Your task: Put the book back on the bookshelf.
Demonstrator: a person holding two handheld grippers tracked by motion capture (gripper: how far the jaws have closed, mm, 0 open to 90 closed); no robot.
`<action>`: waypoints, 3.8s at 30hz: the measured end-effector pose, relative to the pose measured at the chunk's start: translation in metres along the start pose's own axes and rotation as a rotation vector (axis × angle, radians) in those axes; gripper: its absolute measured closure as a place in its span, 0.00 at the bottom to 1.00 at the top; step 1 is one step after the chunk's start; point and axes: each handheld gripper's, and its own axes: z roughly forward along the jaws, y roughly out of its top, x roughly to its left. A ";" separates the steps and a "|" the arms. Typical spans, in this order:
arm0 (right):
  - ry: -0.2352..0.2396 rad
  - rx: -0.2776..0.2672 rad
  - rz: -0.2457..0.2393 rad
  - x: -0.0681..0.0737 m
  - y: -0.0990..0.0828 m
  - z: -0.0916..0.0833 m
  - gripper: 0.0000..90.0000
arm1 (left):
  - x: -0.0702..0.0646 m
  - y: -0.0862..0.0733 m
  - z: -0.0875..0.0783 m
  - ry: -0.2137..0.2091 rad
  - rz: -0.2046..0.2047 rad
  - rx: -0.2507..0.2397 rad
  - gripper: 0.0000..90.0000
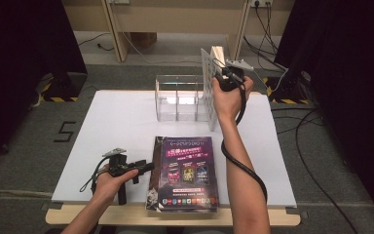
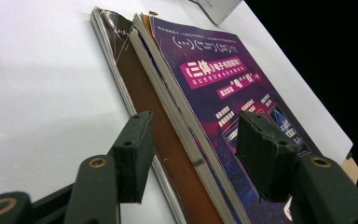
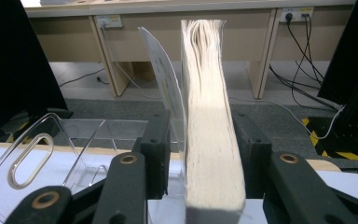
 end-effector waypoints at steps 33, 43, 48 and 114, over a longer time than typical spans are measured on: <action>0.059 0.011 0.007 -0.009 -0.017 -0.040 0.65 | -0.006 -0.002 0.002 -0.014 0.006 0.005 0.51; 0.084 0.031 0.012 -0.013 -0.033 -0.053 0.64 | -0.007 -0.002 0.004 -0.014 0.016 0.011 0.51; 0.100 0.047 0.030 -0.019 -0.043 -0.061 0.64 | -0.008 0.000 0.008 -0.013 0.021 0.017 0.51; 0.267 0.545 0.100 -0.022 -0.185 -0.018 0.61 | -0.017 0.020 0.060 0.118 0.065 0.127 0.64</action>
